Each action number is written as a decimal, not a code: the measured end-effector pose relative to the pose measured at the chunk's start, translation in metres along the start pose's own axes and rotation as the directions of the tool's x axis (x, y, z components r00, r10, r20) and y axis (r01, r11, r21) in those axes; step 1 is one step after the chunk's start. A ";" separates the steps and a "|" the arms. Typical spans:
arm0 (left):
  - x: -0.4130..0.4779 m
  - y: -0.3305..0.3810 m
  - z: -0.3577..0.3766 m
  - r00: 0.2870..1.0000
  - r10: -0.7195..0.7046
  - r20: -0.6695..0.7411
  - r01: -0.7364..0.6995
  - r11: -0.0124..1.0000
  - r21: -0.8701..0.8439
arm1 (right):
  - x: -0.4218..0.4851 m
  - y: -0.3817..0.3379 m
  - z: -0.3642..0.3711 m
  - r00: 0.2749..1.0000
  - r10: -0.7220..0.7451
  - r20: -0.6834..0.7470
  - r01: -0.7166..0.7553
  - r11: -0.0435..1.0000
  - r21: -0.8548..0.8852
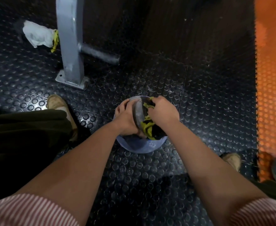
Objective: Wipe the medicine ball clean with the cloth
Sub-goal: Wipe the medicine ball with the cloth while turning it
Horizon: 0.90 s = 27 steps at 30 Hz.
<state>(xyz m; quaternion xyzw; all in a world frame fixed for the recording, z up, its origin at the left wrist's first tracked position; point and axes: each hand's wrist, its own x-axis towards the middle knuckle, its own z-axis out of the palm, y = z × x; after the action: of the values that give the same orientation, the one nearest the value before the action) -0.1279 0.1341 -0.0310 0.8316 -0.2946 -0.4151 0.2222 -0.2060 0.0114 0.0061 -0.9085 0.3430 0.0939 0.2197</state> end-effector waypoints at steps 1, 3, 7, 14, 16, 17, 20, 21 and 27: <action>0.000 -0.001 0.002 1.000 0.025 -0.010 -0.025 1.000 -0.007 | -0.002 0.002 0.000 1.000 -0.008 0.004 0.008 1.000 -0.015; -0.003 -0.003 0.008 0.999 0.047 -0.019 -0.046 0.998 0.031 | -0.007 0.001 -0.004 0.999 -0.047 0.009 0.048 0.996 -0.077; -0.006 -0.004 0.017 0.999 0.044 -0.004 -0.043 0.995 0.086 | -0.029 0.001 -0.003 0.991 -0.133 0.010 0.133 0.971 -0.201; -0.008 0.000 0.011 0.993 0.080 0.082 -0.092 0.985 0.149 | -0.084 0.017 0.024 0.986 -0.167 -0.018 0.162 0.972 -0.168; -0.011 0.002 0.015 0.992 0.088 0.089 -0.102 0.980 0.169 | -0.093 0.021 0.025 0.987 -0.161 -0.001 0.159 0.977 -0.144; -0.012 0.001 0.018 0.993 0.088 0.081 -0.101 0.979 0.178 | -0.094 0.022 0.023 0.988 -0.155 0.001 0.154 0.978 -0.142; -0.012 -0.001 0.024 0.997 0.071 0.044 -0.079 0.967 0.241 | -0.079 0.020 0.009 0.992 -0.120 -0.050 0.112 0.984 -0.137; -0.012 -0.002 0.024 0.997 0.063 0.035 -0.070 0.965 0.253 | -0.069 0.018 0.004 0.991 -0.099 -0.087 0.088 0.989 -0.121; -0.010 -0.002 0.020 0.999 0.048 0.011 -0.049 0.979 0.196 | -0.027 0.001 0.005 0.998 -0.055 -0.044 0.049 0.992 -0.116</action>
<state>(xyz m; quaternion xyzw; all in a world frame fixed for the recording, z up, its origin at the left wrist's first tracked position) -0.1484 0.1399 -0.0382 0.8407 -0.3549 -0.3812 0.1480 -0.2274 0.0285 0.0101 -0.9301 0.3183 0.0863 0.1615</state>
